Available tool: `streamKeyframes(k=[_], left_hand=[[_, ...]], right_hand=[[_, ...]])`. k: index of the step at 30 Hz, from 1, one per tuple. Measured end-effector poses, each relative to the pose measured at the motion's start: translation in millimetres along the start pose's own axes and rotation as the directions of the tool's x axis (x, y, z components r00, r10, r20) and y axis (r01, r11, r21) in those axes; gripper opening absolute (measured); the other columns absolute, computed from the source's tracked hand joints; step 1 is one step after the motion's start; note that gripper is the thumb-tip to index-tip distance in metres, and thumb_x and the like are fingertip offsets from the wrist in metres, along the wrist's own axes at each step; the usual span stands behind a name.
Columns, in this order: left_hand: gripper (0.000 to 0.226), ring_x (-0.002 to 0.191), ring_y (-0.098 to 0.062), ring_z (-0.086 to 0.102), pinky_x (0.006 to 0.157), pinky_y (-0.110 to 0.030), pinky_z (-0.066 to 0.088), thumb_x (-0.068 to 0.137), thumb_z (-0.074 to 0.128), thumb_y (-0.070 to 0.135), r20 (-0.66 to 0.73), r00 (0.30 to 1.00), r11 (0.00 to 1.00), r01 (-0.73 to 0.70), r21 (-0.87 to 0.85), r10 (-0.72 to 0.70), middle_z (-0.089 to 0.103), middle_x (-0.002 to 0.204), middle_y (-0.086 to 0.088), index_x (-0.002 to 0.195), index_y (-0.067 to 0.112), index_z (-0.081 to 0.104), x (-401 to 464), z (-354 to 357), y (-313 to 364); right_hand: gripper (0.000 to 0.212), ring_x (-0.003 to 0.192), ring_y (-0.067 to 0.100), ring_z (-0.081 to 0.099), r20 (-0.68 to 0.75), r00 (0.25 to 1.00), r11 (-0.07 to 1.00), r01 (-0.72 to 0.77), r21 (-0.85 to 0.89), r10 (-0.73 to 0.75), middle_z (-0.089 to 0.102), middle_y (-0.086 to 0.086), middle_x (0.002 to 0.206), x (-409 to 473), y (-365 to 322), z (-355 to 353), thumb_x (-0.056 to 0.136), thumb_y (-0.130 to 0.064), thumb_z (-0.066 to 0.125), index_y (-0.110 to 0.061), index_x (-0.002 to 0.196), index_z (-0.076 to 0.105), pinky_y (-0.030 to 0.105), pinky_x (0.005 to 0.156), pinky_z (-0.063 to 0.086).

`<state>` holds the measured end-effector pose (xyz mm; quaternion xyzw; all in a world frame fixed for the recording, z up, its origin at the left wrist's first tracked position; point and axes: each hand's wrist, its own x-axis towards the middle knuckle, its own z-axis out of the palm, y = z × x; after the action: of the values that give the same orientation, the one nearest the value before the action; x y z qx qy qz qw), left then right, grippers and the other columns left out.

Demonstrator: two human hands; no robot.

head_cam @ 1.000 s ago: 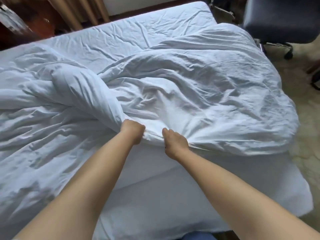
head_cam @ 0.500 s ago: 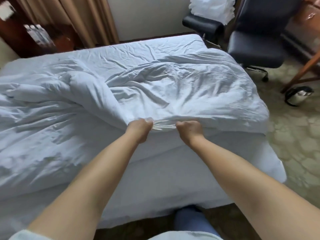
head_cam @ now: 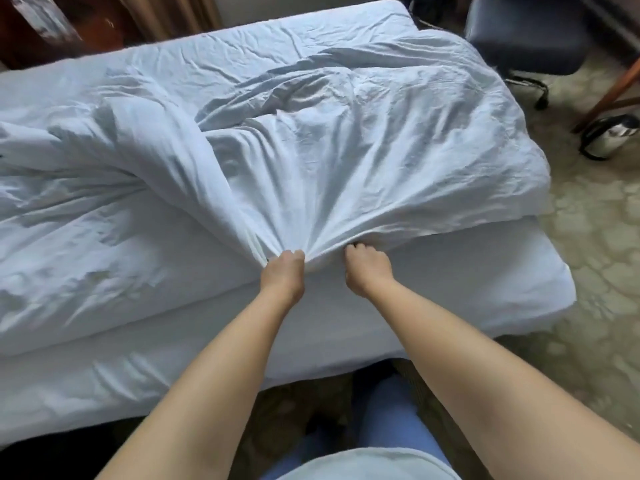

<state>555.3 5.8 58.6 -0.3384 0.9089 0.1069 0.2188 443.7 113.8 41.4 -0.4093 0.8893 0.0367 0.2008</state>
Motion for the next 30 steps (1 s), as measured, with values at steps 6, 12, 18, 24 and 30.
streamKeyframes(k=[6,12,18,24,30], left_hand=[[0.053,0.13,-0.025,0.043,0.104,-0.036,0.041,0.087,0.04,0.004,0.359,0.933,0.999,-0.038,0.018,0.029,0.047,0.14,-0.004,0.137,0.022,0.049,-7,10,-31],[0.057,0.129,-0.027,0.043,0.102,-0.04,0.043,0.086,0.038,0.006,0.245,0.969,0.999,-0.047,0.027,0.039,0.045,0.14,-0.005,0.139,0.028,0.044,-16,-17,-70],[0.05,0.127,-0.025,0.044,0.098,-0.038,0.045,0.088,0.041,0.004,0.122,0.988,0.988,-0.105,0.115,0.091,0.046,0.134,-0.005,0.134,0.021,0.049,9,-40,-106],[0.051,0.145,-0.026,0.011,0.116,-0.036,0.018,0.084,0.057,0.011,0.007,0.963,0.857,-0.244,0.454,0.27,0.027,0.148,-0.007,0.134,0.017,0.045,86,-66,-127],[0.055,0.144,-0.025,0.011,0.116,-0.045,0.016,0.09,0.054,0.016,0.185,0.939,0.697,-0.338,0.633,0.289,0.029,0.149,-0.007,0.141,0.021,0.036,171,-101,-141]], right_hand=[[0.038,0.113,0.031,0.052,0.203,0.976,0.995,0.085,-0.045,-0.074,0.052,0.011,0.123,-7,-12,-4,0.089,-0.005,0.042,-0.011,0.126,0.044,0.034,0.076,0.039],[0.044,0.117,0.031,0.049,0.112,0.988,0.995,0.102,-0.001,-0.102,0.049,0.009,0.127,-7,-56,-22,0.089,-0.009,0.046,-0.016,0.133,0.043,0.036,0.084,0.042],[0.047,0.125,0.027,0.046,0.087,0.98,0.983,0.175,0.06,-0.18,0.047,0.005,0.135,22,-98,-30,0.091,-0.024,0.053,-0.017,0.135,0.042,0.036,0.092,0.043],[0.06,0.128,0.024,0.043,0.119,0.986,0.957,0.076,0.279,-0.113,0.042,0.003,0.14,98,-127,-14,0.089,-0.038,0.058,-0.014,0.14,0.038,0.035,0.098,0.041],[0.06,0.113,0.025,0.054,0.272,0.962,0.863,-0.115,0.491,-0.026,0.057,0.006,0.123,175,-156,0,0.076,-0.043,0.065,-0.015,0.127,0.048,0.034,0.085,0.046]])
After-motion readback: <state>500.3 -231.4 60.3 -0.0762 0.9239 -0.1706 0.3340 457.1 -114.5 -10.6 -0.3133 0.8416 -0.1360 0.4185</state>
